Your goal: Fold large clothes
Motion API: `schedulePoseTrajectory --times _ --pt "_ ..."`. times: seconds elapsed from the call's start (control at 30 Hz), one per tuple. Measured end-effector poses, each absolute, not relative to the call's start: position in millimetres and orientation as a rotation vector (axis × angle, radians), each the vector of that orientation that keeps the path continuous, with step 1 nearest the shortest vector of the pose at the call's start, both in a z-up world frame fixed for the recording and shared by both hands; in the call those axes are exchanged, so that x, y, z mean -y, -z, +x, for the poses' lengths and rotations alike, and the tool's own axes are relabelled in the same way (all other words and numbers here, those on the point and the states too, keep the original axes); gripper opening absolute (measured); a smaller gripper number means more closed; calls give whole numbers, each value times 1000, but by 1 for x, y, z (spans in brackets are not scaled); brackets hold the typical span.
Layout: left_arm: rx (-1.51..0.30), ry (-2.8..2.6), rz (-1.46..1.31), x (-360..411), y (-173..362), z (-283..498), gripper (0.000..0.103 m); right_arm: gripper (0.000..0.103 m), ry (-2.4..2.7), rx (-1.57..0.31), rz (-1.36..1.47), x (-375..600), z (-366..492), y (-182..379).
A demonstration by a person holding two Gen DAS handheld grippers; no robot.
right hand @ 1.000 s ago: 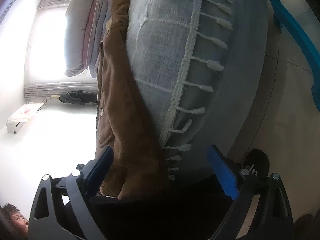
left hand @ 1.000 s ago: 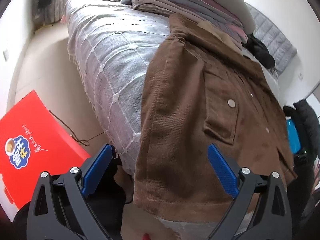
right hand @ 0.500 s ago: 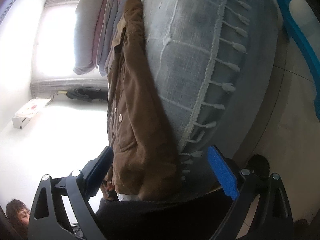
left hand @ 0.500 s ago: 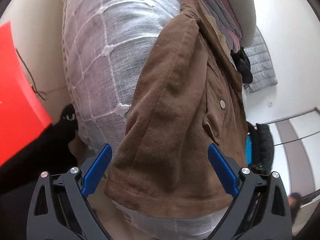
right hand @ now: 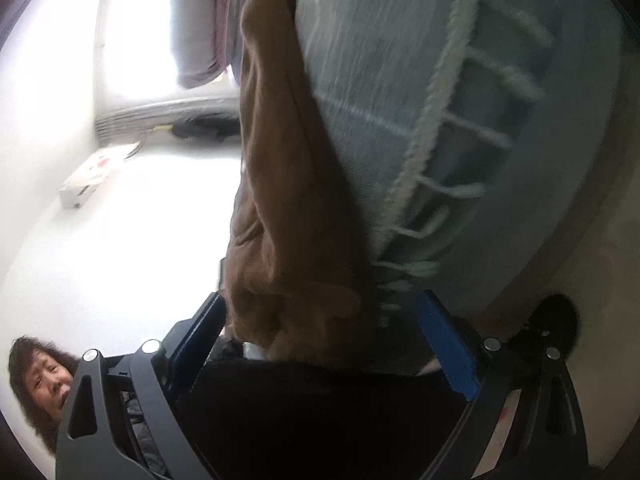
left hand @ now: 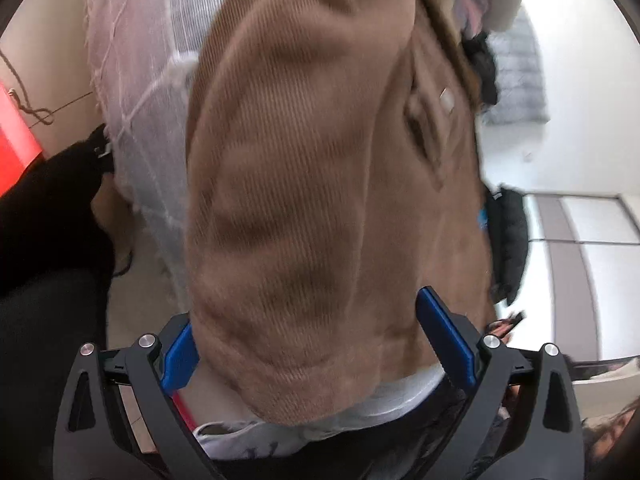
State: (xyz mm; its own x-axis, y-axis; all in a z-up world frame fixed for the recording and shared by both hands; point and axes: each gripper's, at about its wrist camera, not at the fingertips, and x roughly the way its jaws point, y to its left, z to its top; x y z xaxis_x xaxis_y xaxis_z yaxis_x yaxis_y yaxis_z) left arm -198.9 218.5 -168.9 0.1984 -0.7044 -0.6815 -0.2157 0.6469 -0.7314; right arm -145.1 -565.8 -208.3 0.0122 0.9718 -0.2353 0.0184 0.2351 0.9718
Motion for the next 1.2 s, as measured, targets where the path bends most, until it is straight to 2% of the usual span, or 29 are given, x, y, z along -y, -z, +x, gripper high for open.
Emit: schedulePoseTrajectory --times 0.07,0.1,0.17,0.23,0.27,0.3,0.33,0.37,0.4,0.47,0.53,0.77,0.97,1.07,1.1,1.2 --pt "-1349 385 -843 -215 167 -200 88 92 -1052 -1329 1042 556 -141 214" --pt "-1341 382 -848 -215 166 -202 76 92 -1073 -1338 1030 549 -139 216" --pt "-1317 373 -848 -213 162 -205 65 92 -1112 -1360 1001 538 -137 222" --pt "-1305 374 -846 -210 154 -206 44 90 -1140 -1373 978 527 -136 227" --pt "-1297 373 -831 -209 149 -206 39 87 -1155 -1366 976 524 -137 227" --pt "-1294 368 -815 -208 143 -206 30 73 -1174 -1352 974 521 -139 227" --pt "-1286 362 -798 -207 136 -206 22 67 -1187 -1338 964 518 -141 225" --pt "-1280 357 -780 -207 130 -205 20 65 -1190 -1325 950 516 -142 222" --pt "-1272 353 -762 -208 123 -204 16 59 -1205 -1298 947 516 -146 218" --pt "-1256 342 -745 -209 112 -203 13 51 -1213 -1252 937 520 -152 207" --pt "-1237 339 -752 -219 104 -203 12 38 -1226 -1203 935 526 -158 194" --pt "-1152 381 -764 -222 64 -208 11 35 -1282 -1015 894 517 -154 129" --pt "-1101 410 -747 -219 38 -210 11 35 -1244 -1031 831 497 -137 108" --pt "-1111 415 -744 -221 41 -209 11 47 -1146 -1209 744 500 -145 112" --pt "-1113 417 -755 -221 45 -209 11 56 -1129 -1246 746 501 -150 115" --pt "-1112 428 -787 -221 54 -209 11 58 -1129 -1255 771 506 -157 116"
